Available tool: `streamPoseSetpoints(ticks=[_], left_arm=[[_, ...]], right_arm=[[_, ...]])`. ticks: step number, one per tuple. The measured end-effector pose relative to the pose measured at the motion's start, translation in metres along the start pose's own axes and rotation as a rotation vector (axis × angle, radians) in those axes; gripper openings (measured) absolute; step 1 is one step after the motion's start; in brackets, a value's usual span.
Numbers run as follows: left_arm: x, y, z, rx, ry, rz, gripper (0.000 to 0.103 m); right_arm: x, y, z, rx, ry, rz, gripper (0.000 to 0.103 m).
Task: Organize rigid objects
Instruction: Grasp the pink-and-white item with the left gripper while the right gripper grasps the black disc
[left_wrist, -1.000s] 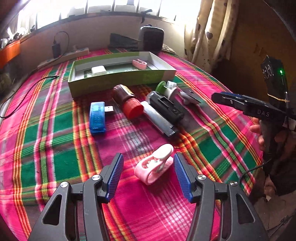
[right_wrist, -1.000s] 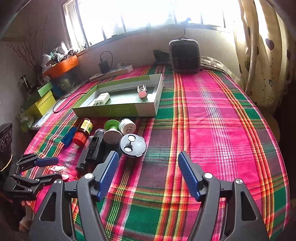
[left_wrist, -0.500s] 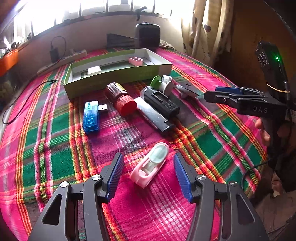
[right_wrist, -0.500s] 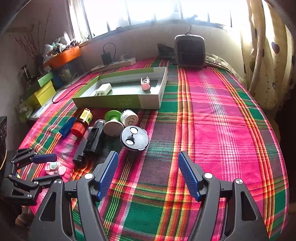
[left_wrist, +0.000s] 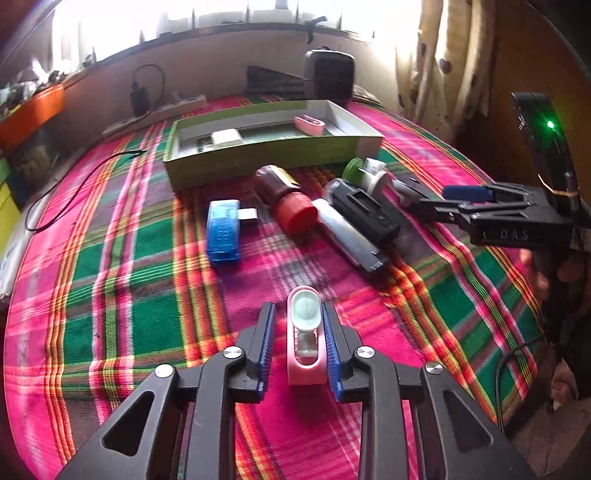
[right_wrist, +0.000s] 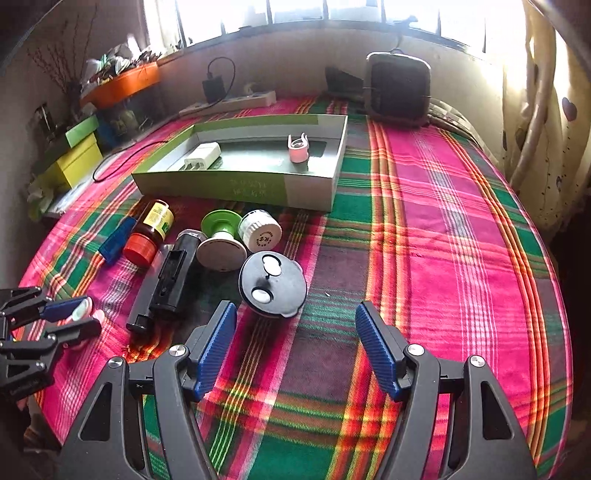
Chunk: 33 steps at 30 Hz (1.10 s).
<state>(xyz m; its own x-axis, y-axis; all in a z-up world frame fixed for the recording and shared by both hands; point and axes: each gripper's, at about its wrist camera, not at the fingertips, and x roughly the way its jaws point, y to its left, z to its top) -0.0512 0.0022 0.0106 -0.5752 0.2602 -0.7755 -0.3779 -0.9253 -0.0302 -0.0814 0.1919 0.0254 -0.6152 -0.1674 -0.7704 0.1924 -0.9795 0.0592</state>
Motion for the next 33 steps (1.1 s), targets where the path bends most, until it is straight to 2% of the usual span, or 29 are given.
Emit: streamPoseSetpoints(ticks=[2,9,13,17,20,21,33], left_arm=[[0.002,0.002,0.002,0.000,-0.003,0.028,0.025],[0.006,0.008,0.007,-0.025,-0.009,0.044,0.024],[0.008,0.008,0.008,-0.026,-0.013,0.050,0.025],[0.008,0.009,0.008,-0.035,-0.016,0.045,0.024],[0.007,0.009,0.006,-0.040,-0.017,0.043,0.024],[0.007,0.009,0.006,-0.040,-0.019,0.043,0.024],[0.001,0.008,-0.001,-0.050,-0.018,0.054,0.025]], right_arm=[[0.003,0.001,0.002,-0.007,0.006,-0.001,0.068],[0.013,0.002,0.010,-0.013,0.026,-0.017,0.066],[0.014,0.003,0.013,-0.019,0.024,-0.039,0.053],[0.014,0.002,0.013,-0.015,0.022,-0.037,0.049],[0.014,0.002,0.013,-0.013,0.019,-0.041,0.038],[0.014,0.001,0.013,-0.011,0.018,-0.040,0.037],[0.012,0.002,0.011,-0.007,0.016,-0.042,0.036]])
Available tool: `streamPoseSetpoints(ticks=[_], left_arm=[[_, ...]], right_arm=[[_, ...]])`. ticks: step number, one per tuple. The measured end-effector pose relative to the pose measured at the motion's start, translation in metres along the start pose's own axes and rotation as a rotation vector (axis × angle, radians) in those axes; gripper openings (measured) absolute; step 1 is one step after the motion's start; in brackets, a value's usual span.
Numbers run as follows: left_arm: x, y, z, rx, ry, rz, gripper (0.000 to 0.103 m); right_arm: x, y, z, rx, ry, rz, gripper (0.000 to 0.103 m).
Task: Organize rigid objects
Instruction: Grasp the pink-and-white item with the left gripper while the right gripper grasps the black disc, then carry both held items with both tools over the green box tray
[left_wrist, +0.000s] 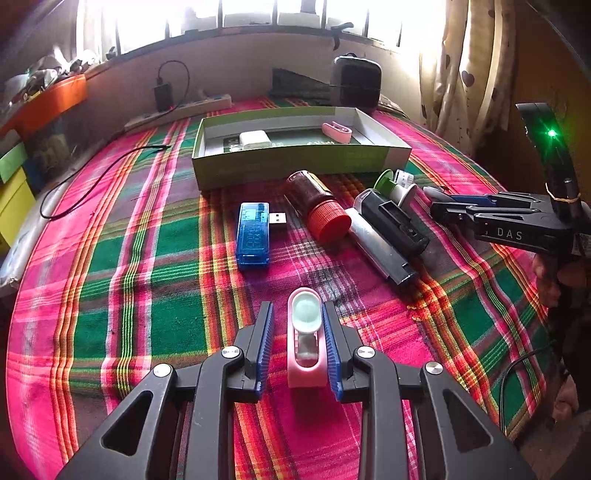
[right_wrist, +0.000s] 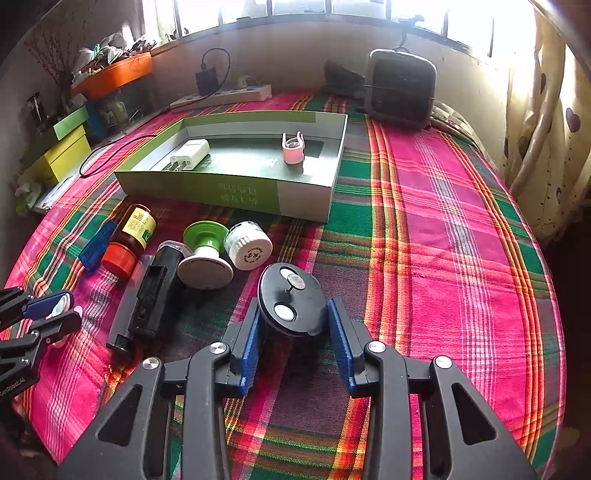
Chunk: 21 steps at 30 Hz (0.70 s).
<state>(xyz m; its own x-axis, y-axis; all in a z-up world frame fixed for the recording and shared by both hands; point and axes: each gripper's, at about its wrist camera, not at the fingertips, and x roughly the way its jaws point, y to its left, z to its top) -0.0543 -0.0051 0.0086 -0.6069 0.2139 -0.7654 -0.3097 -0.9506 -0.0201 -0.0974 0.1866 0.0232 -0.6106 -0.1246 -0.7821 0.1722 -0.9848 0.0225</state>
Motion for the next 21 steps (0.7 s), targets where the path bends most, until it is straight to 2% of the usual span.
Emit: streamPoseSetpoints(ticks=[3,6,21], left_arm=[[-0.0017,-0.0011,-0.0017,0.010,0.000,0.005,0.024],[-0.0017,-0.0005,-0.0022,0.003,0.000,0.006,0.017],[-0.0009,0.0017,-0.0013,-0.006,-0.001,-0.004,0.017]], right_arm=[[-0.0007,-0.0002,-0.0005,0.004,-0.001,0.000,0.036],[-0.0011,-0.0014,-0.0010,0.007,-0.002,-0.001,0.036],[-0.0011,-0.0021,-0.0016,0.012,-0.004,0.000,0.036]])
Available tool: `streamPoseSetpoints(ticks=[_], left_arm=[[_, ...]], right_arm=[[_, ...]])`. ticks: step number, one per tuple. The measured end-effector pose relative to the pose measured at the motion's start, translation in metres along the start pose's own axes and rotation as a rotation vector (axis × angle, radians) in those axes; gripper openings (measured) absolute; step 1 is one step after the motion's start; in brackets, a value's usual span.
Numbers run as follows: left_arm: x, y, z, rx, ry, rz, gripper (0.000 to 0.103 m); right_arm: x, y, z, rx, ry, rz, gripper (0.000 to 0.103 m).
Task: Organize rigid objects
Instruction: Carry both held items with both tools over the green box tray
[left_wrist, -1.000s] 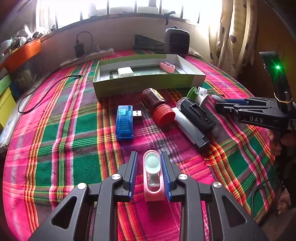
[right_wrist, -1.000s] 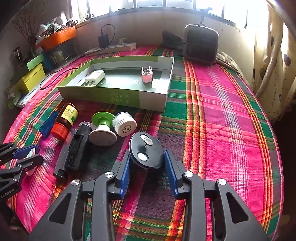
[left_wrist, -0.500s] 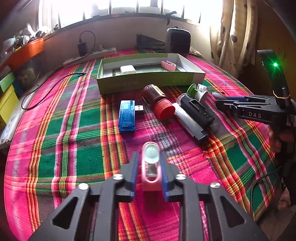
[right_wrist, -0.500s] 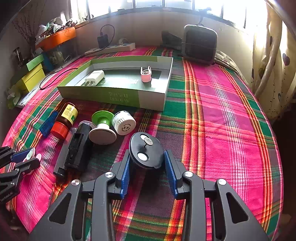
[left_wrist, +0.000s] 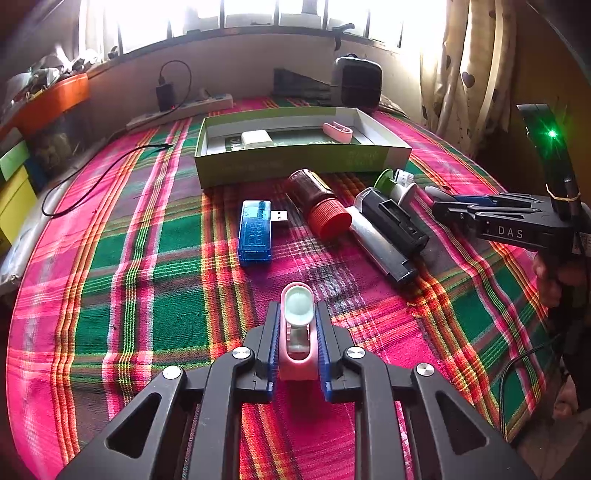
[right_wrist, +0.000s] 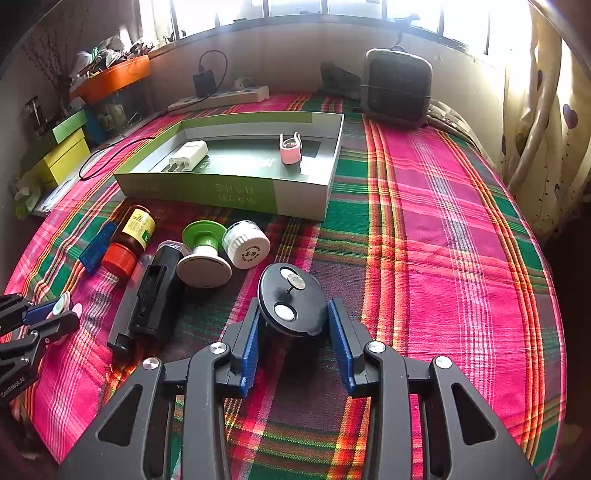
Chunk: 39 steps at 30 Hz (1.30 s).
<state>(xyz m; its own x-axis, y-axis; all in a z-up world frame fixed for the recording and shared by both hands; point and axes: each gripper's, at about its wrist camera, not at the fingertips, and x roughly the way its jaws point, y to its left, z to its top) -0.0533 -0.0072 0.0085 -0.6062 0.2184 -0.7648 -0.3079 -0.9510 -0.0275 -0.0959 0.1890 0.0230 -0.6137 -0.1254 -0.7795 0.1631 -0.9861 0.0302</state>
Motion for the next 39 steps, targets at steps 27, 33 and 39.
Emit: streamPoseSetpoints(ticks=[27,33,39], left_arm=[[0.007,0.023,0.087,-0.025,-0.068,-0.040,0.017],[0.020,0.026,0.114,-0.018,-0.083,-0.038,0.017],[0.038,0.032,0.138,-0.031,-0.073,-0.047,0.017]], right_arm=[[-0.020,0.004,0.052,-0.026,-0.096,0.009,0.036],[-0.013,0.006,0.076,-0.039,-0.108,0.020,0.036],[0.006,0.007,0.094,-0.048,-0.092,0.035,0.036]])
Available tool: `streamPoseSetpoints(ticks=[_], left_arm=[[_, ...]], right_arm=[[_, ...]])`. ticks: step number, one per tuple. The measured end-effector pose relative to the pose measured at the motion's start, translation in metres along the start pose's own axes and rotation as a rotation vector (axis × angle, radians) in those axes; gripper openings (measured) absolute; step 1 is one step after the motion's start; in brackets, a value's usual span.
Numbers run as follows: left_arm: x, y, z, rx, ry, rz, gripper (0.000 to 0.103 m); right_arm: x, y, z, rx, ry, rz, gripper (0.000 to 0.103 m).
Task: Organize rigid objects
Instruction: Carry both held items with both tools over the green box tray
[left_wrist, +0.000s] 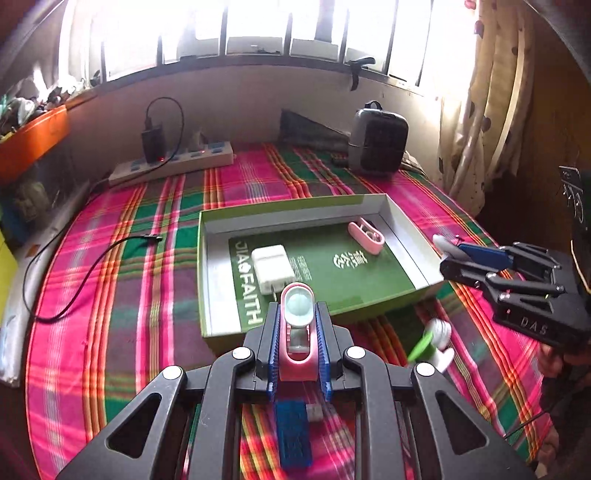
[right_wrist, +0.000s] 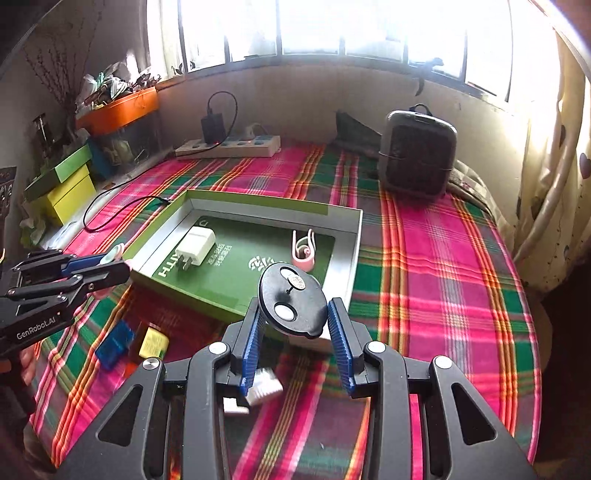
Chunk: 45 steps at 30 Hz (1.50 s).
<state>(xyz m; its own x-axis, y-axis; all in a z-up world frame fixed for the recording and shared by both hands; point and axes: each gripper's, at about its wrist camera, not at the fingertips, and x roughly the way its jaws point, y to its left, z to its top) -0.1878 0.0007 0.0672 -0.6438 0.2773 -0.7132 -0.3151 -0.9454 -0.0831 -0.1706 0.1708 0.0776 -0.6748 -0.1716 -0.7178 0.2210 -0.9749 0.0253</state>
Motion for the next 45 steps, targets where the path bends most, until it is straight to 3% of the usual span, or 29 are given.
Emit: streamPoseSetpoints(ticks=[19,45], left_arm=[[0.072,-0.021,0.028,0.021,0.081,-0.068,0.017],[0.095,-0.016,0.022,0.000,0.135,-0.055,0.018]], right_arm=[[0.068,-0.007,0.015,-0.013,0.102,0.012,0.036],[0.075,-0.001,0.017,-0.055,0.097,0.016,0.037]])
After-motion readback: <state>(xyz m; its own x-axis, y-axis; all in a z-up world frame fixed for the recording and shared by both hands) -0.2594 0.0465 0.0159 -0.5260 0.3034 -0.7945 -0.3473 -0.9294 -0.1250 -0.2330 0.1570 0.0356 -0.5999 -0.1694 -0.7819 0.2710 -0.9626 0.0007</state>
